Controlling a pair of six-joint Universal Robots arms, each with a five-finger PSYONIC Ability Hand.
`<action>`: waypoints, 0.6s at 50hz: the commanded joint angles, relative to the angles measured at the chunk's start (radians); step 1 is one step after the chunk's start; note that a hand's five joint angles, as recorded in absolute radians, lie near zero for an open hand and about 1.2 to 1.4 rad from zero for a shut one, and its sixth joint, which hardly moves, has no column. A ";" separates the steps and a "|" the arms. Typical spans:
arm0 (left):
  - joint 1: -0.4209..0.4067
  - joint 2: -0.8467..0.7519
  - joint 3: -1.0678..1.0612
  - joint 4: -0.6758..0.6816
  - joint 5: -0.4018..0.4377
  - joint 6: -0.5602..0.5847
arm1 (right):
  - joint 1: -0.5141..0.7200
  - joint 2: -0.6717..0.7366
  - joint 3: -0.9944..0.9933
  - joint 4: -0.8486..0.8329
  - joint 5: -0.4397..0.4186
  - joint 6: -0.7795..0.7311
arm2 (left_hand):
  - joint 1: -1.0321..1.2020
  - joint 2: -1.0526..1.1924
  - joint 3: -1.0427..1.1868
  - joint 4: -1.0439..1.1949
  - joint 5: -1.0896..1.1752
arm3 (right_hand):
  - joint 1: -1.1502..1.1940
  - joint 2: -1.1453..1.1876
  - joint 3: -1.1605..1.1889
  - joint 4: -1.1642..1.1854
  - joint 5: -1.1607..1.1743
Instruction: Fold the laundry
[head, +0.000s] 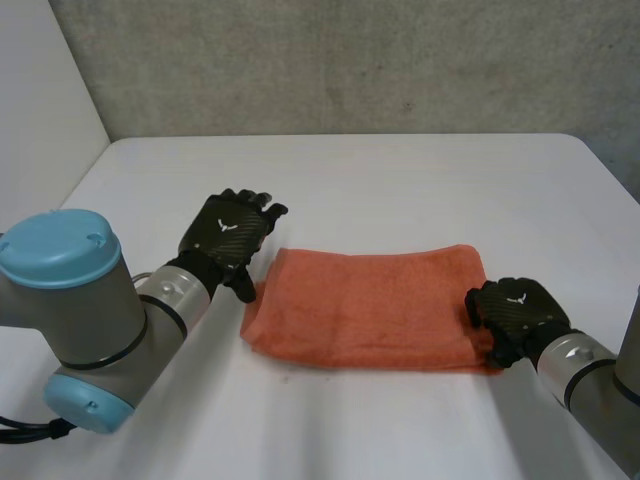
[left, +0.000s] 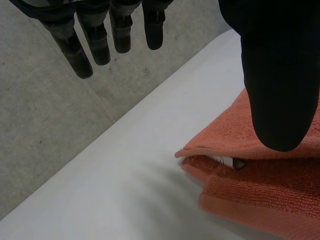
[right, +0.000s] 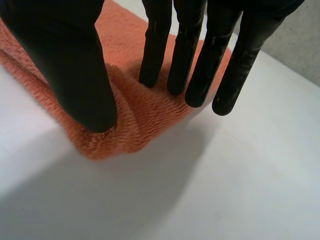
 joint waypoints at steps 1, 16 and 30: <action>0.001 0.000 -0.003 0.000 0.000 0.000 | 0.002 0.027 0.002 -0.001 0.000 0.025 | -0.025 -0.024 -0.033 -0.025 -0.044 | 0.252 0.153 0.161 0.156 0.143; 0.027 0.040 -0.001 0.000 -0.003 -0.003 | 0.160 0.056 -0.296 0.043 0.135 -0.030 | -0.025 -0.024 -0.033 -0.025 -0.044 | 0.756 0.657 0.665 0.661 0.648; 0.120 0.113 0.000 -0.002 -0.002 -0.187 | 0.706 0.449 -0.893 0.330 0.136 -0.042 | -0.025 -0.024 -0.033 -0.025 -0.044 | 0.756 0.657 0.665 0.661 0.648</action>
